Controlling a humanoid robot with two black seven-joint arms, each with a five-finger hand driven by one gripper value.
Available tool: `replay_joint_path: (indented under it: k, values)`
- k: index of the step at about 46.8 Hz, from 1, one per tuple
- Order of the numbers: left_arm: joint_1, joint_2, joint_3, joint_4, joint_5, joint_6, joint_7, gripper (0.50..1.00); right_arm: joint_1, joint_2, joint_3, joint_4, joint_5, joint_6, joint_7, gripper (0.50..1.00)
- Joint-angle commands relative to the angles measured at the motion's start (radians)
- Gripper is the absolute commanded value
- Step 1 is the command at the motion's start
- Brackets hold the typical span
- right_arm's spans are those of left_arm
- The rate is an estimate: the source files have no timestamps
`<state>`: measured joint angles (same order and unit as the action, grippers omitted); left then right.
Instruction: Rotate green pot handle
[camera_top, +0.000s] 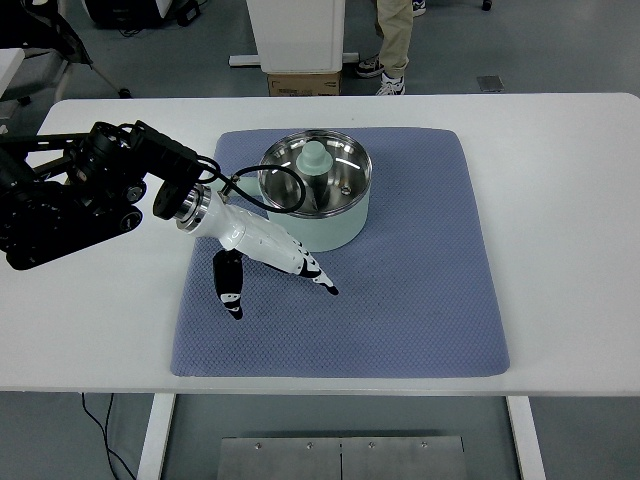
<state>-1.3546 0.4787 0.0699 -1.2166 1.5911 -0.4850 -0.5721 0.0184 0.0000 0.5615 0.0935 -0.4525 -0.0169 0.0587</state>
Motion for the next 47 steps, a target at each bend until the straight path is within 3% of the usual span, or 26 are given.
replay_joint_path:
  k: [1, 36, 47]
  values:
    - [-0.001, -0.003, -0.005, 0.0, -0.045, 0.002, 0.0, 1.0, 0.0, 0.0, 0.0, 0.0, 0.0, 0.0, 0.0, 1.0]
    - [0.018, 0.008, -0.139, 0.04, -0.537, 0.069, 0.015, 1.0, 0.0, 0.0, 0.0, 0.0, 0.0, 0.0, 0.0, 1.0]
    - [0.018, 0.011, -0.151, 0.127, -0.687, 0.092, 0.015, 1.0, 0.0, 0.0, 0.0, 0.0, 0.0, 0.0, 0.0, 1.0]
